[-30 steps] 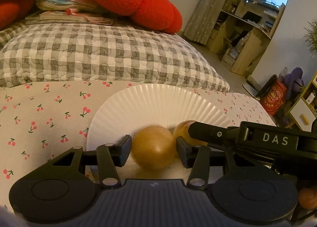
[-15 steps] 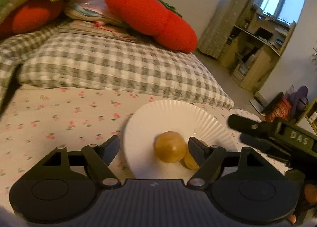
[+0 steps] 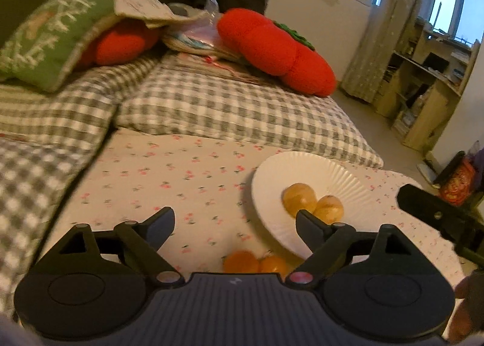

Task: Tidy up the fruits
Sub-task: 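Move the left tool back to the fruit pile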

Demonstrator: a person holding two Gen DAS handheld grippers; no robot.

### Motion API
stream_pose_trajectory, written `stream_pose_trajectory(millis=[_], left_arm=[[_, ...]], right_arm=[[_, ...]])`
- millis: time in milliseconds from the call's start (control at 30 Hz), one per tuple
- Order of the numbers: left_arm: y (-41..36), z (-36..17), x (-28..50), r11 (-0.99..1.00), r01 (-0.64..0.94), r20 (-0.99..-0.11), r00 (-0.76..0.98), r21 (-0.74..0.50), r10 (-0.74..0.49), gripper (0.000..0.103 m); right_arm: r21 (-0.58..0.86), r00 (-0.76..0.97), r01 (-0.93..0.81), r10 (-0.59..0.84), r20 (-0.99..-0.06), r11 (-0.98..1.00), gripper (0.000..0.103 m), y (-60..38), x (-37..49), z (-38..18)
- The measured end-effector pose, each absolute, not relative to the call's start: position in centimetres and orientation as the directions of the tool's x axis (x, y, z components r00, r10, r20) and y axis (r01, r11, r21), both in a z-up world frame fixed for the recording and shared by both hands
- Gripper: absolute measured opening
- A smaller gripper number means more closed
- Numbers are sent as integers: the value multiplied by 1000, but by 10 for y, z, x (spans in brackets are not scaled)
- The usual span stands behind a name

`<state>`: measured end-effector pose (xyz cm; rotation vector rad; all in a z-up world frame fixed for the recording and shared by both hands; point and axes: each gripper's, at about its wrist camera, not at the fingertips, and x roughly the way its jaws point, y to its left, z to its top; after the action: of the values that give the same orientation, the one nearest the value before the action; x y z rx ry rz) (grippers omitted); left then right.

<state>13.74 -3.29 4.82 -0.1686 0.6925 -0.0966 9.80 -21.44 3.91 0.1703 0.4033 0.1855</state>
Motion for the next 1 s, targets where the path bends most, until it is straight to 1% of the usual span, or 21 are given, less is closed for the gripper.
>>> stream_pose_trajectory(millis=[233,367,433,600,700,867,1000], left_arm=[[-26,50,102,992,-2,-628,774,-129,-80,81],[-25,50,87,996,-5,-620,783,-93,-54,86],[-26,48,79,997,2,-625,779,-73,-47,87],[-22,41,71,998,-14,-638,769,-66,-32,87],[-21,35,68,999,-2,-650,759,-43,-27,89],[-1,27,71,997,-47,-676,737,-66,-10,89],[7,22,75,993,-64,-693,721,-103,-25,89]], right_arm=[[195,894,-152,218,-392,969,103,-203,66,39],[189,885,-165,230,-405,968,103,-198,52,37],[191,882,-169,235,-408,967,103,-197,46,36],[188,870,-181,247,-427,965,103,-196,35,29],[152,857,-202,250,-451,968,103,-193,35,24],[130,846,-191,230,-482,973,103,-195,38,15],[160,830,-159,219,-512,974,103,-204,44,6]])
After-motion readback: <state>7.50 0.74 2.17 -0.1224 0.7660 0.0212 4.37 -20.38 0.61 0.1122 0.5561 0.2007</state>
